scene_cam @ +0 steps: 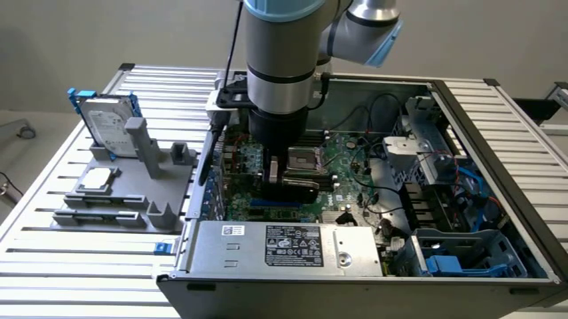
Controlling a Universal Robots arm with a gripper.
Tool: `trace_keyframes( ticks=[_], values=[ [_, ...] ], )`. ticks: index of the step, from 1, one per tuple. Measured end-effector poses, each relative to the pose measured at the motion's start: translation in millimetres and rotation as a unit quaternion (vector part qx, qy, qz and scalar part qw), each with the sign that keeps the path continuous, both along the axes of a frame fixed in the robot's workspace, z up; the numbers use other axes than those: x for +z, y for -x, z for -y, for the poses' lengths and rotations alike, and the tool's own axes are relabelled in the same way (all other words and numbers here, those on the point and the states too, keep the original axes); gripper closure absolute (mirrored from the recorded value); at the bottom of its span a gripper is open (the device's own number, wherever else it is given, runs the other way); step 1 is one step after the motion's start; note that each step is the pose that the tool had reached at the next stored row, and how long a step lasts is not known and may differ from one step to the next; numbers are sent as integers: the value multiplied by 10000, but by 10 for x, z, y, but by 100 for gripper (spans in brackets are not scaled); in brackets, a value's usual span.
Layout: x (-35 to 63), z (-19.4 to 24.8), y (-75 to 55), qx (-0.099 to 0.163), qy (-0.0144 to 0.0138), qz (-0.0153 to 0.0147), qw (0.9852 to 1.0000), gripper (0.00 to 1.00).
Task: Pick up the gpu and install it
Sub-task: 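Insert the gpu into the slot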
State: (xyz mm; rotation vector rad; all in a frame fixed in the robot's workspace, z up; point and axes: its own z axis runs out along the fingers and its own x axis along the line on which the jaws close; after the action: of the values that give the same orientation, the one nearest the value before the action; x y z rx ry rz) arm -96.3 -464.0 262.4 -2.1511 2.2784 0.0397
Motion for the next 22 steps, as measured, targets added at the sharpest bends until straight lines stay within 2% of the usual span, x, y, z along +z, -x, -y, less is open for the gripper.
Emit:
trace_keyframes(
  ticks=[22],
  values=[
    [0, -2, 0, 173, -1, 0, 9998, 74]
  ],
)
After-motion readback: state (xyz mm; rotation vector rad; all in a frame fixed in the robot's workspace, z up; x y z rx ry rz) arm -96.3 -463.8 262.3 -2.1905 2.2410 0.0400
